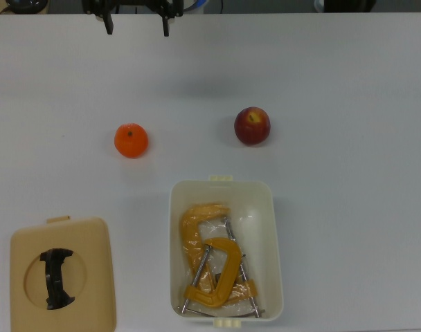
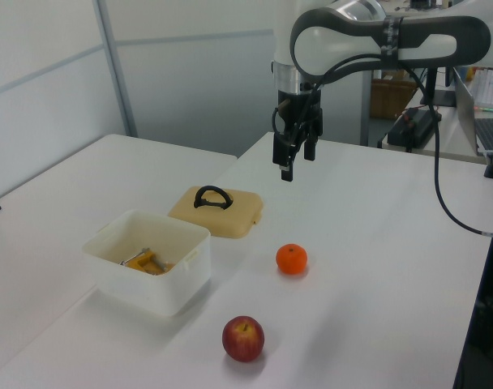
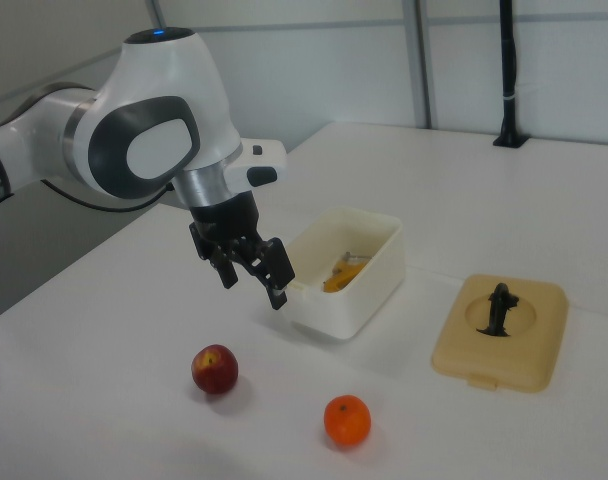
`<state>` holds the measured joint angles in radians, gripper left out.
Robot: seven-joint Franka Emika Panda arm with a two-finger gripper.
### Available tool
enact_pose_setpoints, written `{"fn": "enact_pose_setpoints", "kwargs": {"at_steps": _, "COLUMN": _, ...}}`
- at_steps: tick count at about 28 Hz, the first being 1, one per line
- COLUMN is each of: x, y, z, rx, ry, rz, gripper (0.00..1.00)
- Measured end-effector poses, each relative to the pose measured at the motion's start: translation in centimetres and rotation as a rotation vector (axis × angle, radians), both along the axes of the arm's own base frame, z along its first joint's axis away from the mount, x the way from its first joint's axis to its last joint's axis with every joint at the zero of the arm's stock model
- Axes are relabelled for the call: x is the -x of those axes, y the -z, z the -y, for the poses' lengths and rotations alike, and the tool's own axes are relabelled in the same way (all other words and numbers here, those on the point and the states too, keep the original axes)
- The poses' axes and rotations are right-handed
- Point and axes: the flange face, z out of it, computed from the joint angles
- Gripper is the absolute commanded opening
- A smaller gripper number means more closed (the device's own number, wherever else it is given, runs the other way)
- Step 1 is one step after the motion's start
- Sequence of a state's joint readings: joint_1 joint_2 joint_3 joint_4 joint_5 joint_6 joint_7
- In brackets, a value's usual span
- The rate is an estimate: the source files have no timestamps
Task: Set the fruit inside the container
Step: 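Move the gripper down over the red apple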
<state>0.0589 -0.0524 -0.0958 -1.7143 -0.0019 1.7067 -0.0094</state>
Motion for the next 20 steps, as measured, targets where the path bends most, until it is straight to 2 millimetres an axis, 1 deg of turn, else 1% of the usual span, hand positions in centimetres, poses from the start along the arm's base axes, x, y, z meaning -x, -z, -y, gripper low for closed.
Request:
{"fn": "enact_pose_setpoints", "kwargs": {"at_steps": 1, "x": -0.1, "y": 0.2, "z": -0.8, "rx": 0.000, "ry": -0.015, "rz": -0.004, "gripper": 1.00}}
{"fn": "enact_pose_setpoints", "kwargs": {"at_steps": 3, "x": -0.1, "y": 0.5, "z": -1.3, "rx": 0.000, "ry": -0.023, "rz": -0.004, "gripper": 1.00}}
{"fn": "enact_pose_setpoints", "kwargs": {"at_steps": 5, "x": -0.3, "y": 1.6, "z": -2.4, "rx": 0.001, "ry": -0.044, "rz": -0.005, "gripper": 1.00}}
{"fn": "enact_pose_setpoints", "kwargs": {"at_steps": 6, "x": -0.3, "y": 2.3, "z": -3.2, "rx": 0.001, "ry": -0.059, "rz": -0.005, "gripper": 1.00}}
{"fn": "enact_pose_setpoints", "kwargs": {"at_steps": 7, "x": -0.4, "y": 3.4, "z": -4.5, "rx": 0.001, "ry": -0.078, "rz": -0.007, "gripper": 1.00}}
{"fn": "enact_pose_setpoints", "kwargs": {"at_steps": 13, "x": -0.3, "y": 8.2, "z": -9.9, "rx": 0.004, "ry": -0.108, "rz": -0.006, "gripper": 1.00}}
{"fn": "enact_pose_setpoints", "kwargs": {"at_steps": 17, "x": 0.3, "y": 10.0, "z": -12.9, "rx": 0.006, "ry": -0.112, "rz": -0.005, "gripper": 1.00}}
{"fn": "enact_pose_setpoints", "kwargs": {"at_steps": 18, "x": 0.5, "y": 10.5, "z": -13.9, "rx": 0.007, "ry": -0.114, "rz": -0.005, "gripper": 1.00}}
{"fn": "enact_pose_setpoints", "kwargs": {"at_steps": 20, "x": 0.8, "y": 11.1, "z": -15.2, "rx": 0.012, "ry": -0.118, "rz": -0.004, "gripper": 1.00}}
